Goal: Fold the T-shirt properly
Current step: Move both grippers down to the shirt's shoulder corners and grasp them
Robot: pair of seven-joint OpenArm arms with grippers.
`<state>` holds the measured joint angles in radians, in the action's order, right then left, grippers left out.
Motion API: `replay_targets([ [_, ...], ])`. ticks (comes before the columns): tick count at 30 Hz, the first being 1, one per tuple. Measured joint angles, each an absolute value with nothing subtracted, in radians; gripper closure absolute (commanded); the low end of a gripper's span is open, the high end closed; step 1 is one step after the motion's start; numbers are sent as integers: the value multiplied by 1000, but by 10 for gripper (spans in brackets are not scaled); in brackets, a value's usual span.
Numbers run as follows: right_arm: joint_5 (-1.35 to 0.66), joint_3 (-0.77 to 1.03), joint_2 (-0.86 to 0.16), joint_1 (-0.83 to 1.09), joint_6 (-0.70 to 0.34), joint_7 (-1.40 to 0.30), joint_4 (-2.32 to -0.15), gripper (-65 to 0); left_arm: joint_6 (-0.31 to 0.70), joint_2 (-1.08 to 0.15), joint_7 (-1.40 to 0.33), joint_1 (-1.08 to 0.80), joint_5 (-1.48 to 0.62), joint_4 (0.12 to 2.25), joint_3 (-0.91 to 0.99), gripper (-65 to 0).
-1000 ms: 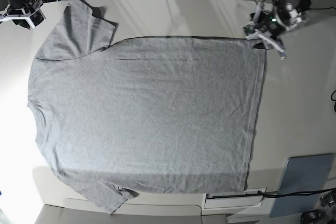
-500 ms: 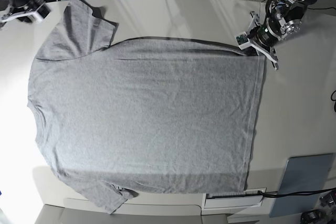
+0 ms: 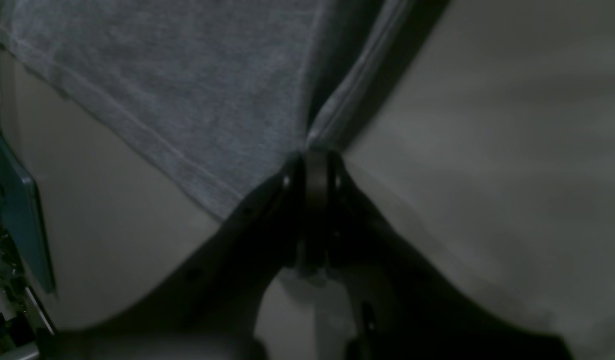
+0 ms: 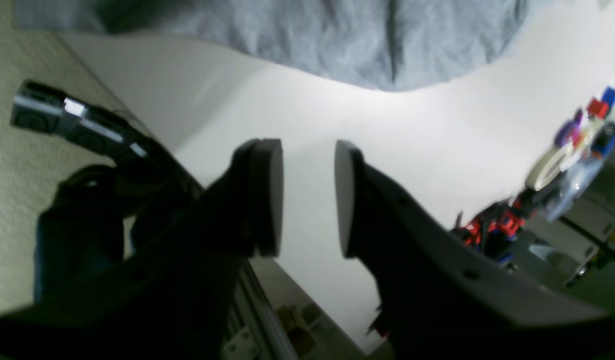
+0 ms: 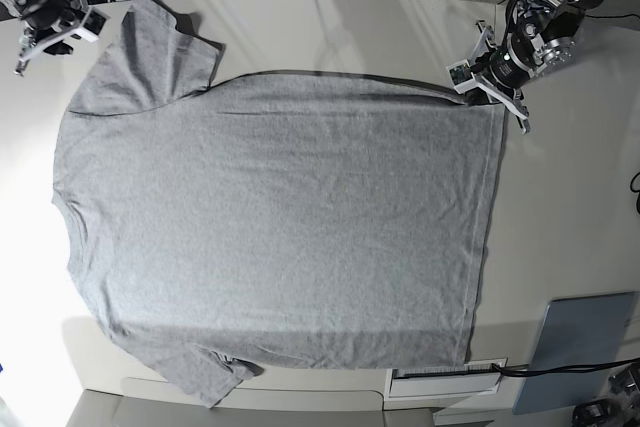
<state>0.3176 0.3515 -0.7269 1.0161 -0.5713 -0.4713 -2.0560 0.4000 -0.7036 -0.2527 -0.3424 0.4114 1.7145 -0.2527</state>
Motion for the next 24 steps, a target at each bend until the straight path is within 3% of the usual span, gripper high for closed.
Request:
replay_targets([
  [7,444,87,-742,824,-552,-467,-1882,-181,400,-704,-252,-342,415,1715,-252,0],
  [24,475,-171,-748,566,-517,-485,-1805,-181,400,-704,-252,-342,415,1715,-252,0],
])
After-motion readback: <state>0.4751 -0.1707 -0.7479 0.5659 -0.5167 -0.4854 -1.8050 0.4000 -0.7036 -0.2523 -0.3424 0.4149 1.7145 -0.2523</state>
